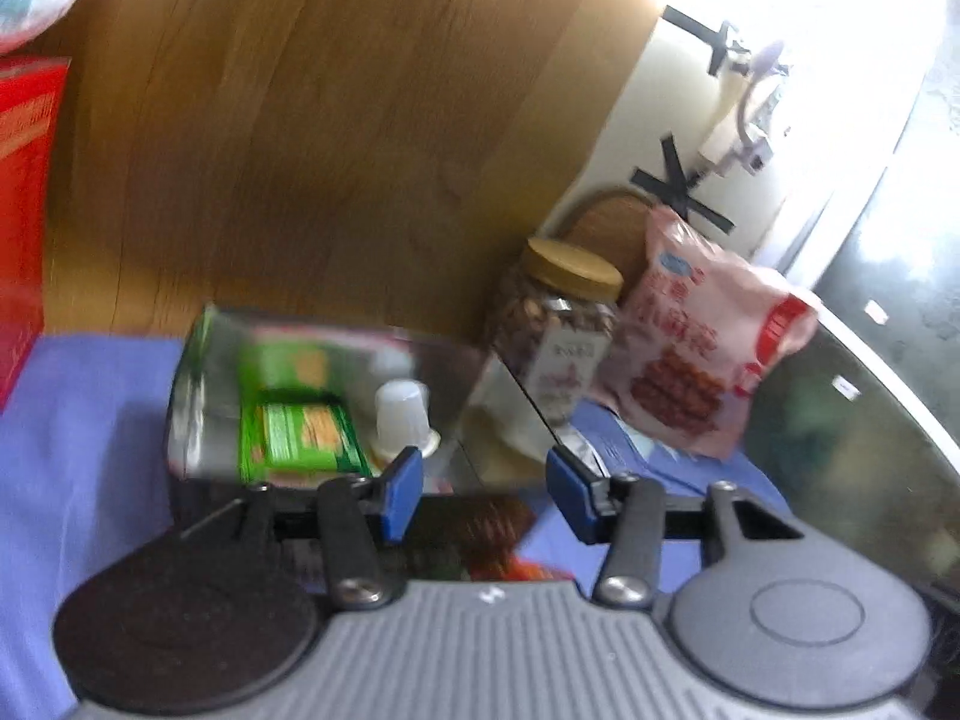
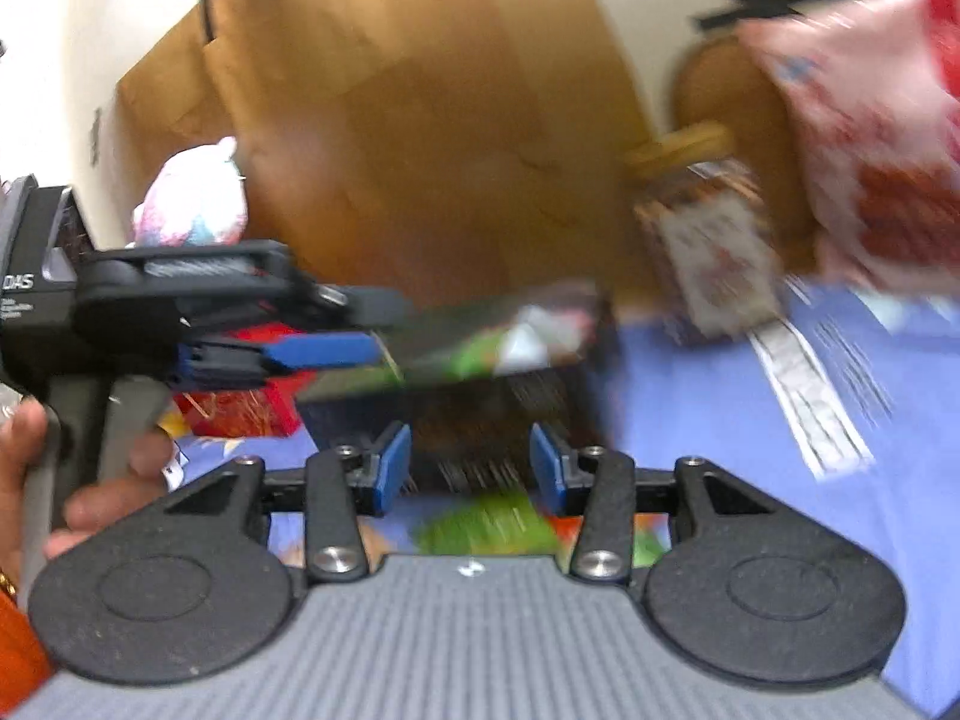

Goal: Organize snacks
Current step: 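Grasp the light green wrapped packet with the left tool, then carry the light green packet into the black tin and release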

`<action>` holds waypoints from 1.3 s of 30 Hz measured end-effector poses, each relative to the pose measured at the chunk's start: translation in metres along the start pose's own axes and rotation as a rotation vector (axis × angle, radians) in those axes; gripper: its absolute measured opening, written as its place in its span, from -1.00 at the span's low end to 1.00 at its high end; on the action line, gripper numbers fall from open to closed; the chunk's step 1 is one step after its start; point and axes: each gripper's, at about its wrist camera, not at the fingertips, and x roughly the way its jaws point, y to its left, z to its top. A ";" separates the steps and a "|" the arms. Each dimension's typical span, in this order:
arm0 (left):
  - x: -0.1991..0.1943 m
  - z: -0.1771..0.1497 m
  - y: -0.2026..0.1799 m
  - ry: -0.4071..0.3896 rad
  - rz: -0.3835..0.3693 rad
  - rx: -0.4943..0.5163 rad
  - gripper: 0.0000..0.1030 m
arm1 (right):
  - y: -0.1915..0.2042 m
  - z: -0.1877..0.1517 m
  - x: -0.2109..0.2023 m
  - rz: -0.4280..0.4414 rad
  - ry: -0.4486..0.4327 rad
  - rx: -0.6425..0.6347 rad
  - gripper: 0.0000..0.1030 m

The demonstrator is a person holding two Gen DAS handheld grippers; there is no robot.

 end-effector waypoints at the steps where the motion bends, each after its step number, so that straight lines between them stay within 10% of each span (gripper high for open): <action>1: -0.003 -0.005 -0.003 0.015 -0.014 -0.003 -0.10 | -0.003 -0.008 -0.011 -0.020 0.001 -0.002 -0.08; 11: -0.016 -0.052 -0.035 0.112 -0.047 0.061 0.25 | -0.013 -0.036 -0.040 -0.034 0.081 -0.014 0.19; 22: 0.052 -0.088 -0.079 0.262 0.030 0.206 0.07 | -0.004 -0.041 -0.004 -0.075 0.176 -0.153 0.36; 26: 0.049 -0.093 -0.081 0.250 0.032 0.225 -0.42 | 0.000 -0.043 -0.003 -0.103 0.147 -0.192 -0.33; 33: -0.007 -0.048 -0.067 0.084 -0.062 0.156 -0.47 | 0.022 -0.015 -0.017 -0.011 -0.045 -0.198 -0.34; 39: 0.010 0.013 -0.031 -0.022 0.026 0.080 -0.37 | 0.041 0.044 0.059 0.033 -0.065 -0.249 -0.29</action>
